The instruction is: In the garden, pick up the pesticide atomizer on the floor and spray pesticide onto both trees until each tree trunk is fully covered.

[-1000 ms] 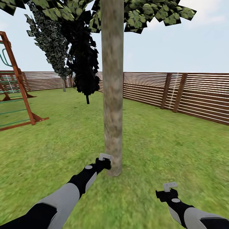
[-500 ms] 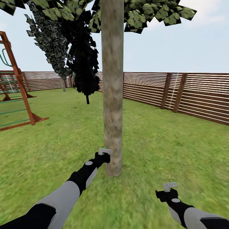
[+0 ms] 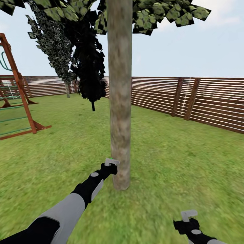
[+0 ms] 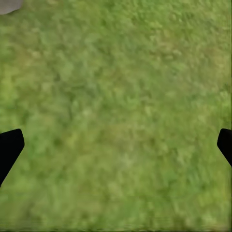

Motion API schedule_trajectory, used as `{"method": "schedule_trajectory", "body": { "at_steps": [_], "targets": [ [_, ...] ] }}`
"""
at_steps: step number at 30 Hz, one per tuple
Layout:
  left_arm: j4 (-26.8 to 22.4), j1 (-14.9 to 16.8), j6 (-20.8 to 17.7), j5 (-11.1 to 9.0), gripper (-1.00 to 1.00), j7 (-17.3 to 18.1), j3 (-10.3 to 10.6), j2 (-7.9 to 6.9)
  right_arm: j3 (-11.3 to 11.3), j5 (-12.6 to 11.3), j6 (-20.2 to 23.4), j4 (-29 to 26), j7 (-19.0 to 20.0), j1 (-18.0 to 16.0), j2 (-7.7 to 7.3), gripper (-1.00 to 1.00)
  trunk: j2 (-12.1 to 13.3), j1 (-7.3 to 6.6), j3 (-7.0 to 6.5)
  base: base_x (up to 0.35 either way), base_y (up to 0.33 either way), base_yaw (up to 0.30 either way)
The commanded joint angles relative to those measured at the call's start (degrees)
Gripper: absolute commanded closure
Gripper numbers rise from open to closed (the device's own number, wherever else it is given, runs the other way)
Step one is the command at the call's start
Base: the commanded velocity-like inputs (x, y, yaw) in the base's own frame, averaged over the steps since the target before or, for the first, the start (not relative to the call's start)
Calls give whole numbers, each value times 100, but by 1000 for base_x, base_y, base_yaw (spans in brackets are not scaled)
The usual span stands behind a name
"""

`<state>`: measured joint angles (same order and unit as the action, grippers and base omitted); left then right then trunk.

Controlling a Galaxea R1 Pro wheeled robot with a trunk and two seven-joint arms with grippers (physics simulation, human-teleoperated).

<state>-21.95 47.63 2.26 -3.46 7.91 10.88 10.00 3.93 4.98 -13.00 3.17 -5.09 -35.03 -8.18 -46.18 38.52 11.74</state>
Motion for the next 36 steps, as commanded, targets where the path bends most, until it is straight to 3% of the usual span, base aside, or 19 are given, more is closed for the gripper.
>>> {"method": "schedule_trajectory", "body": {
  "at_steps": [1,36],
  "targets": [
    [21,1,2,7,100,-20,6,0,2,2,0,-1,0,18,-3,-100,0,0,-1,59,0,0],
    [154,1,1,6,100,-35,-16,0,11,12,7,-1,-1,67,6,-100,0,0,-1,72,0,0]
  ]
}}
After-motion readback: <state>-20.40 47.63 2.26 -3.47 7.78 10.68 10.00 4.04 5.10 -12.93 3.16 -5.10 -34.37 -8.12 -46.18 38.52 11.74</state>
